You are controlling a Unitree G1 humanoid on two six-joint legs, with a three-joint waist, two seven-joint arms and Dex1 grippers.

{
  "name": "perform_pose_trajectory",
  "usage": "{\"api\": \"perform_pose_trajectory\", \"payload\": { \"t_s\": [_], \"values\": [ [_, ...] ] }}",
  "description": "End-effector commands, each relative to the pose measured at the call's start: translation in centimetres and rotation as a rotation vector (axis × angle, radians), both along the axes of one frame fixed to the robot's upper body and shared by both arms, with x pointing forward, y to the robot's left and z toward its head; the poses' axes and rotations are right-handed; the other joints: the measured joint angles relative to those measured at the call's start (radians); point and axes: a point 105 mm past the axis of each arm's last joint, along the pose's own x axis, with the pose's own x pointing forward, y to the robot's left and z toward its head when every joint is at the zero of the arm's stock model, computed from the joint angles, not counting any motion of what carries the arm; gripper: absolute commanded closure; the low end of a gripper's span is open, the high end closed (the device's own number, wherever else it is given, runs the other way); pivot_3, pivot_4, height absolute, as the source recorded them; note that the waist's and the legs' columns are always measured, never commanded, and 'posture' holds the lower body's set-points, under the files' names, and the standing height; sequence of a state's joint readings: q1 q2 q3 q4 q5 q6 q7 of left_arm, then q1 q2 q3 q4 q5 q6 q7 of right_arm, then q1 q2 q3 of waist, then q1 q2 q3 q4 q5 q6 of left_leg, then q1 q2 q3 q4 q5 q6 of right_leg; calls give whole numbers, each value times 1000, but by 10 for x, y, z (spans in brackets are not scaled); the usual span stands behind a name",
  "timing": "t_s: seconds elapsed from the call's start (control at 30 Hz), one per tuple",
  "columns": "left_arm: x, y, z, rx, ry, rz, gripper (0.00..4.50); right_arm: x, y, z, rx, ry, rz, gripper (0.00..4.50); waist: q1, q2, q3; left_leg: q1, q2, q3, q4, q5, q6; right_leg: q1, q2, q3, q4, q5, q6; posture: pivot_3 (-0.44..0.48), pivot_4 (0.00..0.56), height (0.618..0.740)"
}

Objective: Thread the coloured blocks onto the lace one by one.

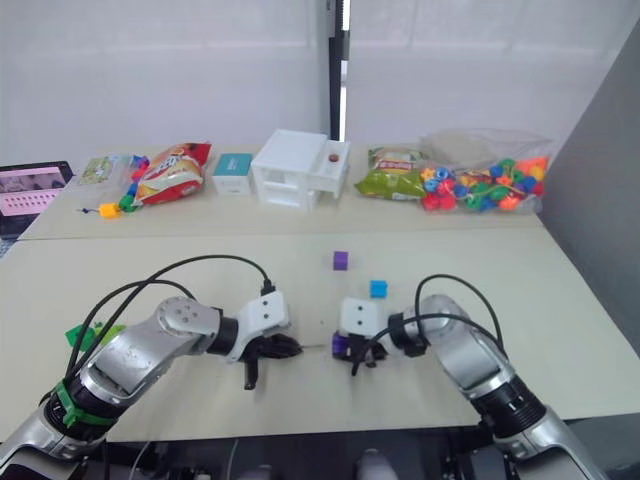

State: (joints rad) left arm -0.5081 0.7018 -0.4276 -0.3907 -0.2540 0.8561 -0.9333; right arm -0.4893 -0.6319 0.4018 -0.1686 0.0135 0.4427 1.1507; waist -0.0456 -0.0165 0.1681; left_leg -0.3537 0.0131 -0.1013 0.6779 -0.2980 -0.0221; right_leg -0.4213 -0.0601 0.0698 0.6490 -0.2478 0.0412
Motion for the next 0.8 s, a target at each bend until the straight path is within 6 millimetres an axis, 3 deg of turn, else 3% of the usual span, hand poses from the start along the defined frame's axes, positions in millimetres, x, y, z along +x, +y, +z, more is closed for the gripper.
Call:
{"api": "perform_pose_trajectory", "payload": {
  "t_s": [0.03,0.8],
  "values": [
    [1,-5,6,-11,-38,-21,4500,-12,7,-10,2,49,41,3139,0,0,0,0,0,0,0,0,0,0,0,0,0,0,0,0,150,740],
    [-5,-21,-1,-51,-51,-74,4500,-23,16,-6,25,67,58,3139,2,0,0,0,0,0,0,0,0,0,0,0,0,0,0,0,150,740]
  ]
}}
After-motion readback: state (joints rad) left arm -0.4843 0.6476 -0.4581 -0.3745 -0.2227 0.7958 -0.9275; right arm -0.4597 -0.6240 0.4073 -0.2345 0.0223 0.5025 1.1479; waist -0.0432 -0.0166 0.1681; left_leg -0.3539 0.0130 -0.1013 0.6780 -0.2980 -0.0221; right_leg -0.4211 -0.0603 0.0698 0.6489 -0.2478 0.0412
